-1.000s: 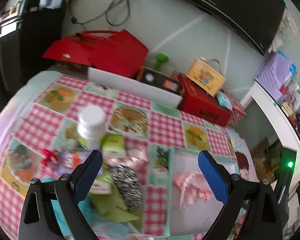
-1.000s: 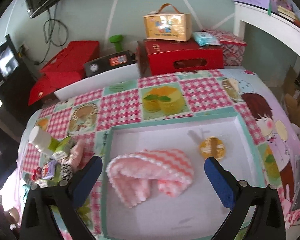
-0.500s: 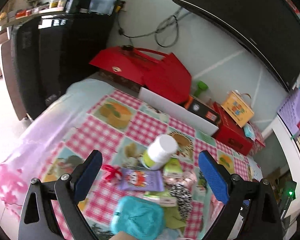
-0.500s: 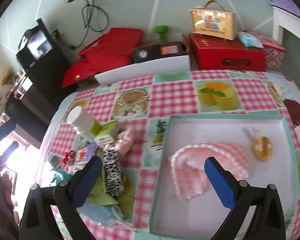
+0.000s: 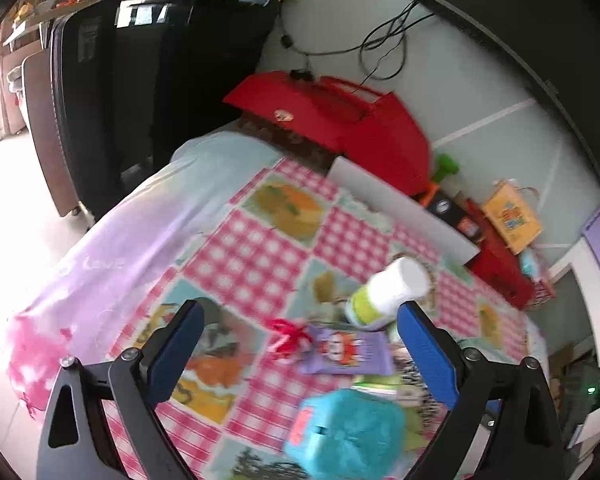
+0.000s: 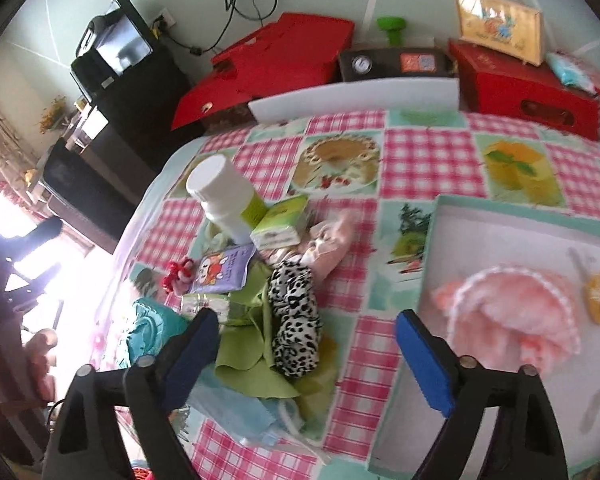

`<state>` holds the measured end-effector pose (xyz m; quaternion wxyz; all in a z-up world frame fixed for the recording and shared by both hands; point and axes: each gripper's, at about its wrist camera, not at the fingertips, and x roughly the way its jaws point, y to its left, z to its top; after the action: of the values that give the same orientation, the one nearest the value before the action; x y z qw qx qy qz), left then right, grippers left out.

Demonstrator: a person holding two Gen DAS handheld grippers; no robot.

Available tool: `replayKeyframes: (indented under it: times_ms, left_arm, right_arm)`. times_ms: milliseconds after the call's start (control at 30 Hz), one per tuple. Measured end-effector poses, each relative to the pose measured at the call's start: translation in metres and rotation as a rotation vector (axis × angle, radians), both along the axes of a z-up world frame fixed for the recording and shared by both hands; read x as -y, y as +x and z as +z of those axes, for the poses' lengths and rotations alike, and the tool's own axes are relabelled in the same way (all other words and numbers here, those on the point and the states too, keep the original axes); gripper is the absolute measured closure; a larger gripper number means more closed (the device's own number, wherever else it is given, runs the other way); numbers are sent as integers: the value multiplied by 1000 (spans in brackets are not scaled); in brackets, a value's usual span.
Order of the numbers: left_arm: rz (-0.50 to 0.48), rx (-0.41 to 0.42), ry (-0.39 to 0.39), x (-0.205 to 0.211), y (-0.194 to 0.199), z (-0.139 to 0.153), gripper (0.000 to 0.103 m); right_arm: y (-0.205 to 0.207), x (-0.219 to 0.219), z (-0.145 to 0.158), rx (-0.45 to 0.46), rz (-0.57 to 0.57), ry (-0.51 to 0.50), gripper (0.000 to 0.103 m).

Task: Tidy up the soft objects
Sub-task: 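Grasp the red toy with the left gripper while the right gripper grasps the leopard scrunchie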

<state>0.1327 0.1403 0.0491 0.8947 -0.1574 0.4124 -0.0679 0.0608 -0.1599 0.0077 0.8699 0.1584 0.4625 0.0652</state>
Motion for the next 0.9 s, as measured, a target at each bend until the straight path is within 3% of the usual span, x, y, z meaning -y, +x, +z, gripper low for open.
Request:
replayKeyframes:
  times_ms: [167,300,500,633,800,900]
  left_arm:
    - [-38,-92,6,-3,25,-27,6]
    - [-79,-109,13,2,39,-39,6]
    - [-159,-225,69,16,61,-63,6]
    - [-168,-289,74,21,72,-78,6]
    - [-190,-344,192,38,79,-93,6]
    - [-197,-366,203,43,82,-99,8]
  right_arm:
    - [11,-5,-15,-33,26,38,27]
    - [20,3,-29,-64,1,104,38]
    - [25,-1,-38,-86,29,147,40]
    - [28,-6,-45,-99,33,140,50]
    - [31,-5,-56,-131,17,157,59]
    - [32,-6,-60,-141,21,169,65]
